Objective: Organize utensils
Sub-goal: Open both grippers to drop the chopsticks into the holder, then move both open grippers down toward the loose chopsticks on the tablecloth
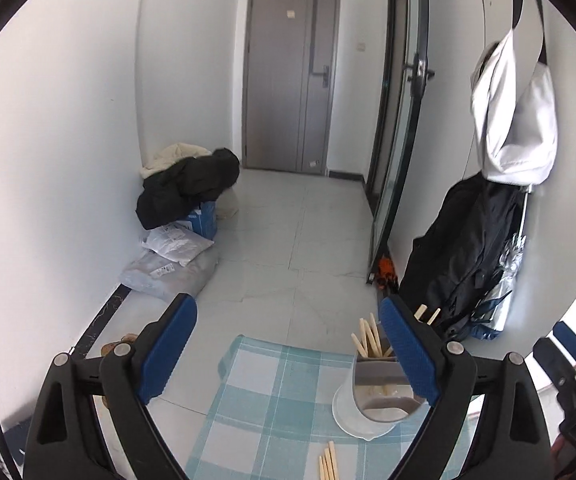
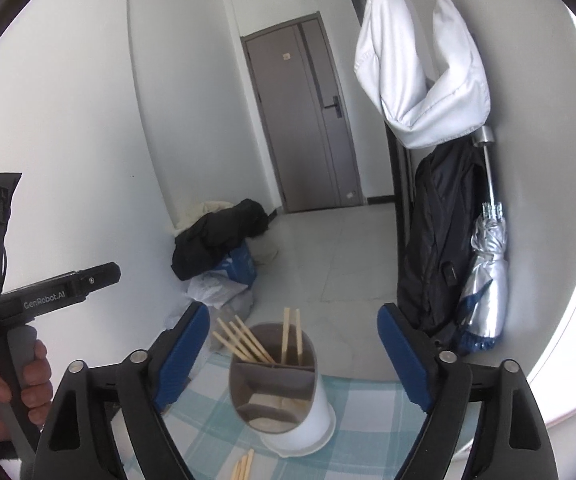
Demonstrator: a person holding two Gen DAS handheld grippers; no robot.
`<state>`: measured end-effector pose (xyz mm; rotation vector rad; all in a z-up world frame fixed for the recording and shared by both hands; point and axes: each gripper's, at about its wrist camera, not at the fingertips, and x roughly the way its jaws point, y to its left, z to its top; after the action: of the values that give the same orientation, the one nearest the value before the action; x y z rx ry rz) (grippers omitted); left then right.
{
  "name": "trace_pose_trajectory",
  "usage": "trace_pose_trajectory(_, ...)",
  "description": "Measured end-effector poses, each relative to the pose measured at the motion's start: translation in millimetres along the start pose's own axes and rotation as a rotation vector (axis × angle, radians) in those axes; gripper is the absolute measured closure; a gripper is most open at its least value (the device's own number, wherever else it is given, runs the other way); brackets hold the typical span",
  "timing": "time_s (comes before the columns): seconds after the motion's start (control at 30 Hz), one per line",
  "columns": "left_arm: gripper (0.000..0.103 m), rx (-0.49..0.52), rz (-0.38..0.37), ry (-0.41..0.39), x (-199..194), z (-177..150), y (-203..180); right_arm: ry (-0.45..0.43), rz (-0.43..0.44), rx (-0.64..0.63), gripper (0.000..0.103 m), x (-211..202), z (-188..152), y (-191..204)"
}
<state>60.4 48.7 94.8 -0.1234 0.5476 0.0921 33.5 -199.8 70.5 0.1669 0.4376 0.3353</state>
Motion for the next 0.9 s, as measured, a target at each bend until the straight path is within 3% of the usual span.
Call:
trace_pose_trajectory(0.23, 0.013, 0.002, -0.026, -0.046, -30, -26, 0, -0.019, 0.004, -0.025, 0.011, -29, -28, 21)
trace_pose_trajectory(0.33, 0.013, -0.004, -0.058, -0.101, -40, -39, 4, -0.010, 0.005, -0.038, 0.011, -37, -43, 28)
trace_pose_trajectory(0.47, 0.013, -0.010, -0.038, -0.139, -45, -57, 9, 0.000, -0.008, -0.049, 0.011, -42, -63, 33)
trace_pose_trajectory(0.8, 0.013, -0.034, -0.023, -0.035, -18, -104, 21, 0.068, -0.045, -0.080, 0.011, -35, -111, 35)
trace_pose_trajectory(0.9, 0.013, -0.043, -0.060, 0.058, -2, -120, 26, 0.109, -0.040, -0.091, 0.011, -27, -122, 37)
